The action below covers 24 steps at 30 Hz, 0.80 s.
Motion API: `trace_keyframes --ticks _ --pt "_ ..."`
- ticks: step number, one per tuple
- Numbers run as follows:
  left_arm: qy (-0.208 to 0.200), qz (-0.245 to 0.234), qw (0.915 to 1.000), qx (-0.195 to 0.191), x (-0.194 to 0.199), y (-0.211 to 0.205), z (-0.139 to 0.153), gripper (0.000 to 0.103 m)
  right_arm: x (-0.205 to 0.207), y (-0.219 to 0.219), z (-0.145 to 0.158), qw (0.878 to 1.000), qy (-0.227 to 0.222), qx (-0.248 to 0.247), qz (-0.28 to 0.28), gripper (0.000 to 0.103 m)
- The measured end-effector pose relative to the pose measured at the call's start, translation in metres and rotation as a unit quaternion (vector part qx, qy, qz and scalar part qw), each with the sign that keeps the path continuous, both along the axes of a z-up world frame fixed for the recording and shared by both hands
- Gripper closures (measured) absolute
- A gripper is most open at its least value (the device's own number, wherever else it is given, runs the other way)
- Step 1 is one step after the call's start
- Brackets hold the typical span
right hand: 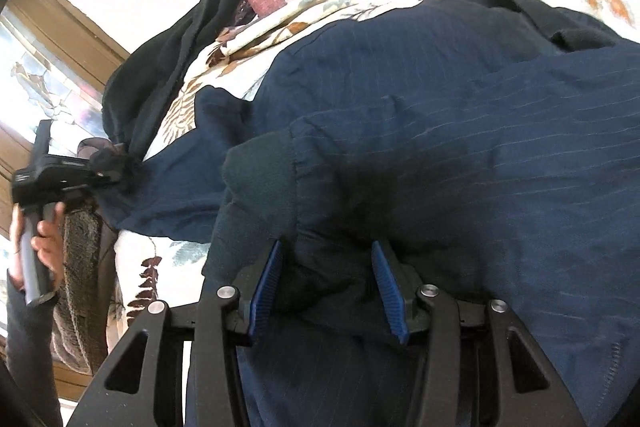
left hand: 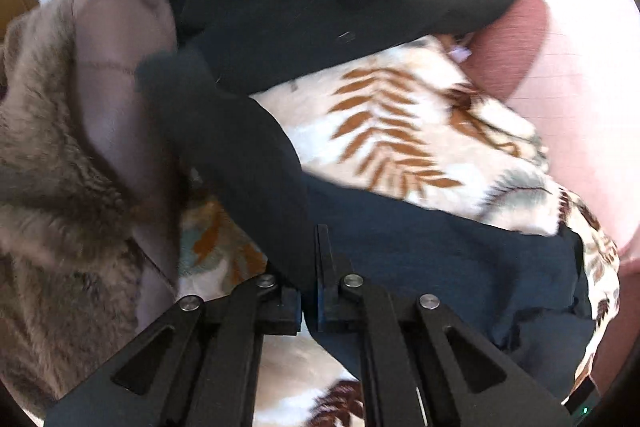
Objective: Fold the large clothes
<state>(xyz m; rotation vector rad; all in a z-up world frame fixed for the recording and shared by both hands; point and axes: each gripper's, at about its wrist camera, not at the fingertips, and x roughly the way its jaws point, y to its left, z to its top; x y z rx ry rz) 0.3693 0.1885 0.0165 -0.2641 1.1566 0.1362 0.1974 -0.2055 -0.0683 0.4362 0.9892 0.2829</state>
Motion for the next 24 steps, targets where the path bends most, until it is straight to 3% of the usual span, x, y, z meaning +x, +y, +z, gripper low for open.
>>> trace_keyframes --ticks 9,15,24 --pt "-0.05 -0.073 0.9959 -0.022 -0.032 -0.091 0.055 0.101 -0.027 -0.031 0.029 0.997 -0.018 -0.077 -0.008 0.05" --pt "-0.056 -0.13 0.9894 -0.03 -0.049 -0.158 0.067 0.101 -0.045 -0.065 0.032 0.991 -0.017 -0.129 -0.033 0.047" --pt "-0.054 -0.214 0.9739 -0.053 -0.075 -0.262 0.075 0.101 -0.076 -0.129 0.018 0.972 -0.005 -0.216 -0.09 0.041"
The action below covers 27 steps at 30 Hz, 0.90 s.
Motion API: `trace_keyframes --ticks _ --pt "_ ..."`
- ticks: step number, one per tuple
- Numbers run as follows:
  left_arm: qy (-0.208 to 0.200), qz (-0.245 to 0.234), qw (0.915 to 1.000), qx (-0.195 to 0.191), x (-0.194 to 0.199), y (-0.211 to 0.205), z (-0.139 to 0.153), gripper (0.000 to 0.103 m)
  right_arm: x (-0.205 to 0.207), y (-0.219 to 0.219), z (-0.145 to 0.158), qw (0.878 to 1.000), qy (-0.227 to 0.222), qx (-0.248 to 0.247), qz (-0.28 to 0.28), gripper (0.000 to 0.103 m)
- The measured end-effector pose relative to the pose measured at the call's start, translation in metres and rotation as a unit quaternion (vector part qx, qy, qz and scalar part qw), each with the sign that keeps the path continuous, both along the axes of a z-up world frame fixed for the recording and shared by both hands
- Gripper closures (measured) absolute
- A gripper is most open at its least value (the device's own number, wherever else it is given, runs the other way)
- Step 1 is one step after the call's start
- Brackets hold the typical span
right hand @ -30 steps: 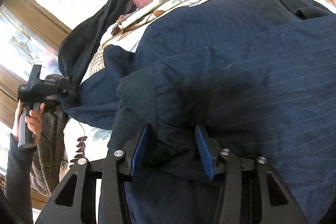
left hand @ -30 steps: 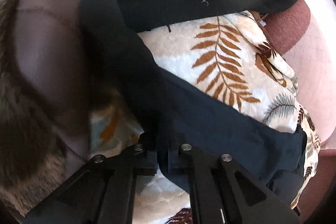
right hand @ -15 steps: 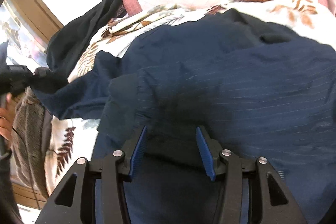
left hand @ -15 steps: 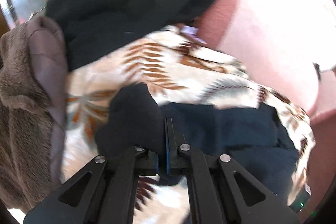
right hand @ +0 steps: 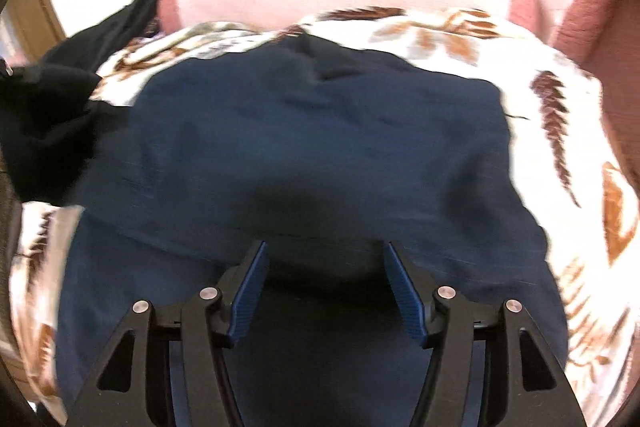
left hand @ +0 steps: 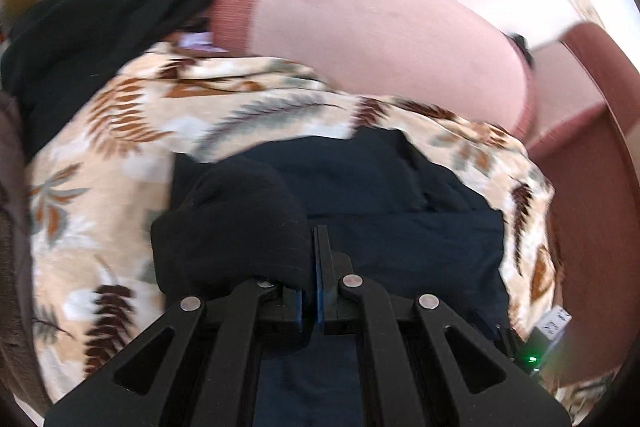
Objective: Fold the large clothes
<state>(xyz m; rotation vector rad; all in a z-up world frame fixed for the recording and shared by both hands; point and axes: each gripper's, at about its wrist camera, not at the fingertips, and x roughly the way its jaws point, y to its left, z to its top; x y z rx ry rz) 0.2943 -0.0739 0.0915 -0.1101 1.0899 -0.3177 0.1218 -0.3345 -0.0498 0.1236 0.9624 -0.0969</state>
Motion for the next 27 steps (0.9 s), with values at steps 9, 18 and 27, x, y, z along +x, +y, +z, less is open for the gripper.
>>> trace_keyframes --ticks 9,18,27 --pt "0.03 -0.081 0.9961 -0.018 -0.029 -0.106 -0.028 0.101 -0.045 -0.075 -0.034 0.986 -0.046 0.145 -0.07 0.04" --pt "0.095 -0.1 0.9902 0.021 -0.035 -0.151 -0.112 0.094 -0.046 -0.075 -0.037 0.986 -0.057 0.143 -0.058 0.037" --pt "0.115 -0.118 0.9841 -0.066 -0.049 -0.094 -0.1 0.061 -0.045 -0.071 -0.03 0.989 -0.06 0.122 -0.06 0.036"
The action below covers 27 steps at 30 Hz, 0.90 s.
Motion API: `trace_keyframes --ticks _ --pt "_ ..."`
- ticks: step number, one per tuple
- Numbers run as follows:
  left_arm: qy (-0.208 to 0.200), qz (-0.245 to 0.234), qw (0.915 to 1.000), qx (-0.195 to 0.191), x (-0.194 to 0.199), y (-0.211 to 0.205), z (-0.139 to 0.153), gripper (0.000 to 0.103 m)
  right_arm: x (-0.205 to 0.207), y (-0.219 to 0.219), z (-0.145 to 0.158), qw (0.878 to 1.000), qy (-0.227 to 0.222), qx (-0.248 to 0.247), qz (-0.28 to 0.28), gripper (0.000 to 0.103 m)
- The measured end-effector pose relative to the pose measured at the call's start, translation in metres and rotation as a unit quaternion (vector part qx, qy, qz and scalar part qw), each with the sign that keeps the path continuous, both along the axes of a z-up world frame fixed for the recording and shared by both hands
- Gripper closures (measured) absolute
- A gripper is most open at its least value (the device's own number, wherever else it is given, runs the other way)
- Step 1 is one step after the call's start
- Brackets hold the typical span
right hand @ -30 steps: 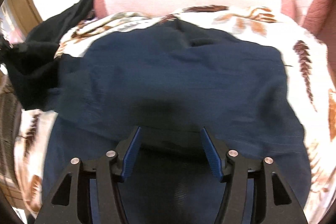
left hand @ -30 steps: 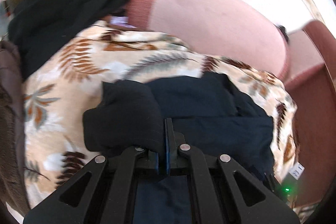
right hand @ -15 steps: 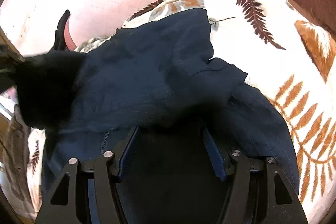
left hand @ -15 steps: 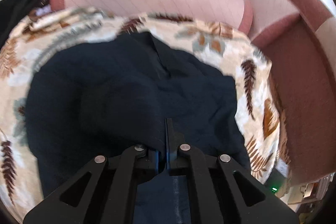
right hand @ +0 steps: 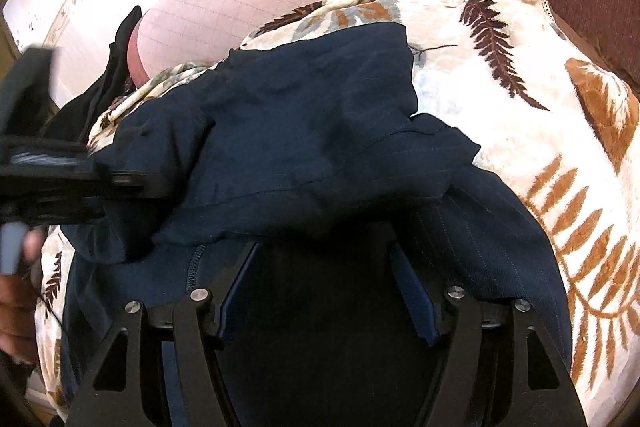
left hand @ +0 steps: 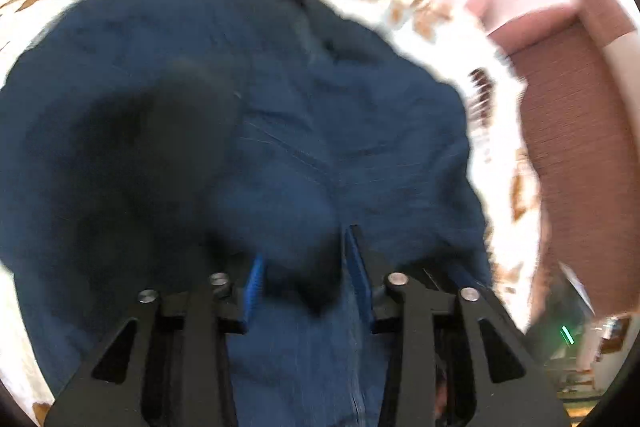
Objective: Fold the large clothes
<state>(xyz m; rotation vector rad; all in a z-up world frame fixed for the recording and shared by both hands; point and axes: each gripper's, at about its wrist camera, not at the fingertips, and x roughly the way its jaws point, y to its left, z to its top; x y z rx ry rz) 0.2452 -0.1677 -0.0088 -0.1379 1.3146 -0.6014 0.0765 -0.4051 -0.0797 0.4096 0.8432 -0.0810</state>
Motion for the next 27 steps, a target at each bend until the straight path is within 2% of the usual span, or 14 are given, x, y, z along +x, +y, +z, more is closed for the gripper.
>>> trace_keyframes --ticks 1,4,6,9,13,15,17,18,19,20,21,22,25,27 --pt "-0.013 0.01 0.9995 -0.027 -0.006 0.023 0.014 0.054 -0.001 -0.002 0.007 1.0 -0.011 0.002 -0.006 0.036" --pt "-0.042 0.051 0.9956 -0.066 -0.011 0.078 0.034 0.052 -0.006 0.004 0.036 0.997 -0.074 -0.002 0.003 0.033" --pt "-0.048 0.095 0.9927 -0.055 -0.012 0.117 0.03 0.052 0.002 0.019 0.049 0.996 -0.086 -0.005 0.036 0.033" --pt "-0.03 0.144 0.9886 -0.031 -0.012 0.153 0.007 0.052 0.023 0.053 0.054 0.993 -0.071 -0.022 0.091 0.03" --pt "0.036 0.181 0.9818 -0.045 -0.016 0.181 -0.035 0.052 0.054 0.114 0.048 0.981 -0.032 -0.122 0.148 0.03" --pt "0.041 0.186 0.9807 -0.044 -0.019 0.183 -0.042 0.052 0.072 0.142 0.04 0.969 -0.004 -0.18 0.166 0.03" --pt "0.037 0.185 0.9811 -0.042 -0.022 0.181 -0.043 0.052 0.082 0.159 0.033 0.958 0.002 -0.244 0.154 0.032" --pt "0.036 0.186 0.981 -0.042 -0.022 0.179 -0.041 0.052 0.088 0.164 0.031 0.953 0.002 -0.26 0.157 0.033" --pt "0.034 0.185 0.981 -0.046 -0.023 0.179 -0.039 0.052 0.091 0.166 0.031 0.951 0.001 -0.264 0.16 0.042" --pt "0.034 0.184 0.9811 -0.049 -0.024 0.18 -0.038 0.052 0.092 0.164 0.033 0.952 -0.006 -0.258 0.166 0.056" --pt "0.035 0.184 0.981 -0.05 -0.022 0.182 -0.037 0.052 0.093 0.158 0.037 0.956 -0.011 -0.24 0.17 0.09" --pt "0.035 0.184 0.9808 -0.052 -0.022 0.185 -0.037 0.052 0.092 0.148 0.043 0.963 -0.02 -0.212 0.164 0.099" --pt "0.035 0.19 0.9795 -0.055 -0.018 0.191 -0.038 0.052 0.082 0.102 0.062 0.986 -0.064 -0.1 0.114 0.099" --pt "0.04 0.195 0.9783 -0.058 -0.018 0.194 -0.04 0.052 0.075 0.064 0.066 0.994 -0.077 -0.015 0.072 0.099"
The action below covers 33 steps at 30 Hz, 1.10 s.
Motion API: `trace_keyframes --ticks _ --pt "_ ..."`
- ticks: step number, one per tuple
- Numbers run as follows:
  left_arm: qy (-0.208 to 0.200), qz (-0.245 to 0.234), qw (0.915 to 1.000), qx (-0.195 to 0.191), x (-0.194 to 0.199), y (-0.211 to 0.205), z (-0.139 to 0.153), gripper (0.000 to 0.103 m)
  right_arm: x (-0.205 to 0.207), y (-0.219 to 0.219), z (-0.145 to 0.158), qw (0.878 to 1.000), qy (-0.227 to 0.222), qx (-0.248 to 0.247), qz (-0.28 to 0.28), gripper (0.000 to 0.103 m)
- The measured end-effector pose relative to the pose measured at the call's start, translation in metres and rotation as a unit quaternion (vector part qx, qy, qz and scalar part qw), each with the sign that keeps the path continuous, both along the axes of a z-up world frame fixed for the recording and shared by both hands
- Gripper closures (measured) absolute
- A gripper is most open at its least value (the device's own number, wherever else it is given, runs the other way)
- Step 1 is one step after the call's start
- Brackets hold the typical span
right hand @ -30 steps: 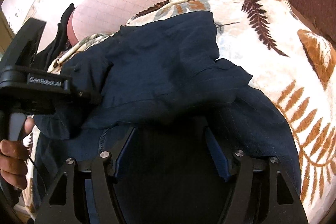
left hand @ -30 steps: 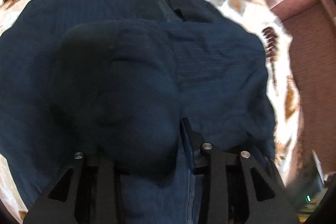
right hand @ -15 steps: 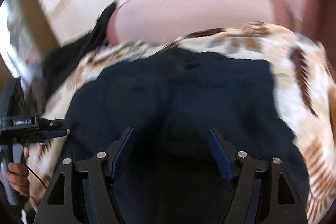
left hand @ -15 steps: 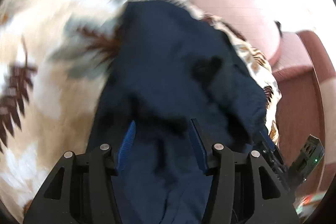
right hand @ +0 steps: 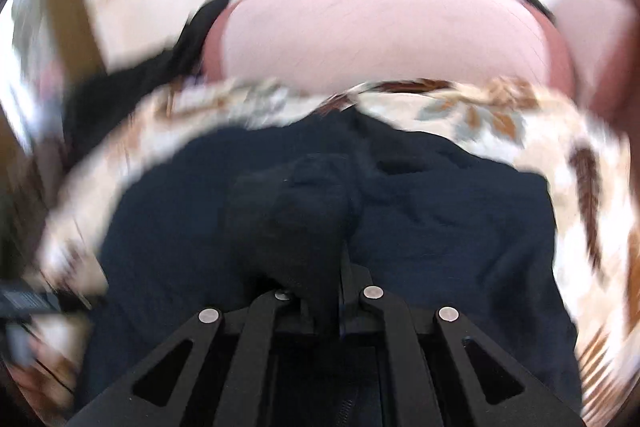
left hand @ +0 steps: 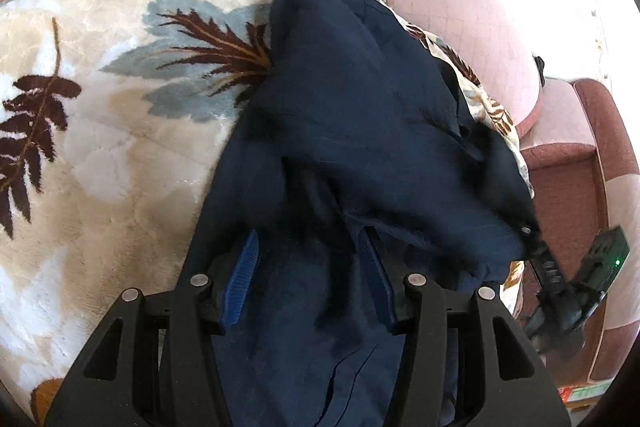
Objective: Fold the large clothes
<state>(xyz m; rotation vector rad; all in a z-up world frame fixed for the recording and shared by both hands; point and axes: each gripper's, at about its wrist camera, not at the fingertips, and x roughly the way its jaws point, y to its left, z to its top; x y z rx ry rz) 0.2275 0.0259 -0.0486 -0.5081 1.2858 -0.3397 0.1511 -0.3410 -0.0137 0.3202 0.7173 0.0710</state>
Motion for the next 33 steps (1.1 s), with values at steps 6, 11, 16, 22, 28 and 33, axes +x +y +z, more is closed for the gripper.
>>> trace_keyframes --ticks 6,11,16,22,28,33 --pt "0.001 0.009 0.9999 0.006 0.0 0.001 0.0 0.052 -0.021 -0.092 -0.04 0.975 0.041 0.192 -0.1 0.094" --pt "-0.009 0.015 0.9998 -0.008 -0.004 0.001 0.012 0.052 -0.041 -0.127 -0.066 0.954 0.049 0.262 -0.135 0.089" --pt "-0.032 0.001 0.9989 -0.036 -0.004 -0.011 0.031 0.052 -0.047 -0.13 -0.055 0.953 0.0 0.272 -0.136 0.052" --pt "-0.015 0.002 0.9995 -0.029 0.027 -0.043 0.023 0.05 -0.014 -0.121 -0.052 0.966 0.036 0.206 -0.154 0.043" --pt "-0.013 0.032 0.9992 0.022 0.054 -0.038 0.012 0.088 -0.019 -0.121 -0.02 0.951 -0.049 0.297 -0.068 0.093" --pt "0.011 0.034 0.9989 0.03 0.05 -0.025 -0.007 0.088 -0.009 -0.109 -0.05 0.966 0.032 0.245 -0.079 0.09"
